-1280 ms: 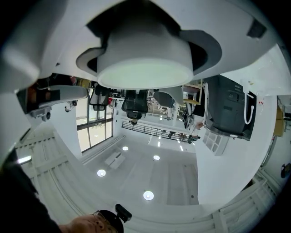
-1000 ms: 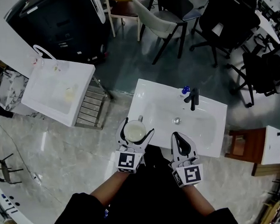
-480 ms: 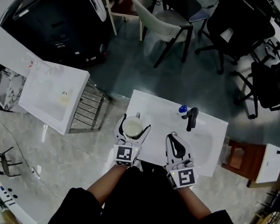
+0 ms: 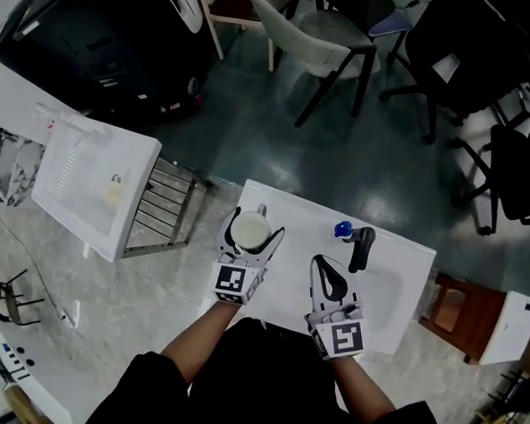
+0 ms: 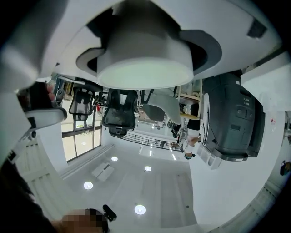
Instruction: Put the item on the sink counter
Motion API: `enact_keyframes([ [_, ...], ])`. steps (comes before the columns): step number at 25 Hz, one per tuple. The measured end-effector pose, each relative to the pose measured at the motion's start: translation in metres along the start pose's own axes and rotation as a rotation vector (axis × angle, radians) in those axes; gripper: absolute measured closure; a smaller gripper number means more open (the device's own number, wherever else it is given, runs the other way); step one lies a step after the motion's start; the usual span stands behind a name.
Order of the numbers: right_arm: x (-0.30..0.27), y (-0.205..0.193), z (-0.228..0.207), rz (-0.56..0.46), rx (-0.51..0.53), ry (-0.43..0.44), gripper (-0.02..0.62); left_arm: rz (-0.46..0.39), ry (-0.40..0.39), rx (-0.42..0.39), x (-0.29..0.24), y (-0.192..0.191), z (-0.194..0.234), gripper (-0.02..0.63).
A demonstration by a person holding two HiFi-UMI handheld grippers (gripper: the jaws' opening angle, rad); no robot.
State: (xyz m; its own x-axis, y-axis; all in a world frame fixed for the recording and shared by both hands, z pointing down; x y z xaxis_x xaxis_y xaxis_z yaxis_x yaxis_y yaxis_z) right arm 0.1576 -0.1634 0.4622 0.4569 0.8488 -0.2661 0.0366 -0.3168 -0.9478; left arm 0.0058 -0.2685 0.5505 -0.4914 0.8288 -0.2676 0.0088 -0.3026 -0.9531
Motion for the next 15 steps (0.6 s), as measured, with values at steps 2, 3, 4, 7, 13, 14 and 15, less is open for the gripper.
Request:
enact_keyframes([
  [2,-0.004,0.000,-0.011,-0.012,-0.012,-0.009,0.561,0.019,0.004,-0.034,-0.010,-0.007,0.003,0.152],
  [3,-0.006,0.002,-0.016,-0.015,-0.015,-0.010,0.561,0.029,0.012,-0.050,-0.014,-0.011,0.004,0.152],
  [4,-0.008,0.003,-0.019,-0.015,-0.014,-0.009,0.561,0.039,0.019,-0.062,-0.019,-0.016,0.007,0.152],
  [7,-0.019,0.010,-0.027,-0.028,0.032,-0.009,0.561,0.072,0.010,-0.097,-0.033,-0.031,0.009,0.152],
  [13,-0.032,0.006,-0.033,-0.038,0.065,0.003,0.561,0.122,-0.043,-0.148,-0.061,-0.050,0.006,0.152],
  [14,-0.033,0.004,-0.033,-0.038,0.065,0.002,0.561,0.132,-0.040,-0.143,-0.065,-0.055,0.007,0.152],
  [15,-0.034,0.003,-0.034,-0.037,0.063,0.001,0.561,0.142,-0.036,-0.137,-0.069,-0.058,0.008,0.152],
])
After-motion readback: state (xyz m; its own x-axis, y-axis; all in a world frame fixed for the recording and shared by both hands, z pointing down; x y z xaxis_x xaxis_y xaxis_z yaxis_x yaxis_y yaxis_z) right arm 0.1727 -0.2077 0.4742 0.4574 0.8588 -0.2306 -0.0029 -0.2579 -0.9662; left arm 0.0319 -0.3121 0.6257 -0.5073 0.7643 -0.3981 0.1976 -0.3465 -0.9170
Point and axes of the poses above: the fingertips, and each gripper's own axes: x backward along the fingers, z to its left, y out of its top, the point moved 6 cm from there along x, backward along the fingers, and after that the axes turned 7 degrees about y, right-handed, at the moved point
